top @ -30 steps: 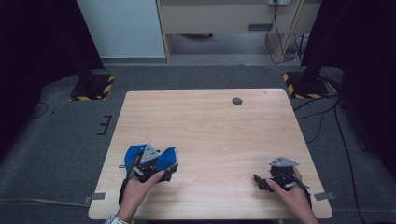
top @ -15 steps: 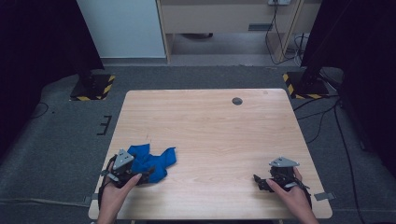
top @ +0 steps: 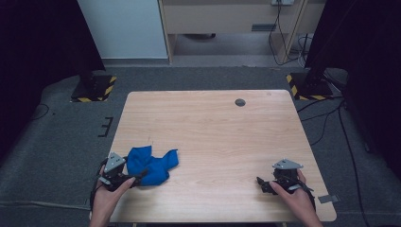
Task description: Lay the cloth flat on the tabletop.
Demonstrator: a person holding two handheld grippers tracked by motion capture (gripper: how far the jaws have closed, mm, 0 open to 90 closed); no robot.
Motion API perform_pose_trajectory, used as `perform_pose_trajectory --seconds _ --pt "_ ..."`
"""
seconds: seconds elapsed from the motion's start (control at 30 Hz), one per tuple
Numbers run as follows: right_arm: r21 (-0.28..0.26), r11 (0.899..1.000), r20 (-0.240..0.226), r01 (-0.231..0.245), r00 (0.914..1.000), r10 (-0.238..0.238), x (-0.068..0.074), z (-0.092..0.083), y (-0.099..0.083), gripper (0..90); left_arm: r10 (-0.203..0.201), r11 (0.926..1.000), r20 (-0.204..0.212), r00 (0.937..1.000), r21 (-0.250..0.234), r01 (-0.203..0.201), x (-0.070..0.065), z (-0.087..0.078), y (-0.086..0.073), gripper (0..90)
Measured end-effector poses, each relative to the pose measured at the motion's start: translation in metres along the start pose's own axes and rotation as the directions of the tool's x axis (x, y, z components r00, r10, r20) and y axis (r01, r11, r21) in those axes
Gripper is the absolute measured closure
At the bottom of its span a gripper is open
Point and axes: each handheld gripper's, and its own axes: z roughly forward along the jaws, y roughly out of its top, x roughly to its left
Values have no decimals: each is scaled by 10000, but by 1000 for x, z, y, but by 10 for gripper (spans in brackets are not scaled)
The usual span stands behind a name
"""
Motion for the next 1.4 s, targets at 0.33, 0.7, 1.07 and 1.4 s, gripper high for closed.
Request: perform_pose_trajectory --seconds 0.33,0.7,1.07,1.4 --pt "21 10000 -23 48 10000 -48 0 0 0 5 142 9917 125 9998 1277 -157 1 20 -9 32" --pt "19 10000 -19 47 10000 -47 0 0 0 5 -723 9807 345 9968 1843 647 12 31 -15 441" --pt "38 10000 -92 12 10000 -11 -2 1 1 8 -843 9819 1033 9911 1778 650 2 34 0 740" --pt "5 9999 -248 159 9996 -158 -4 0 4 81 -239 9942 1732 9846 1074 52 -26 52 38 747"
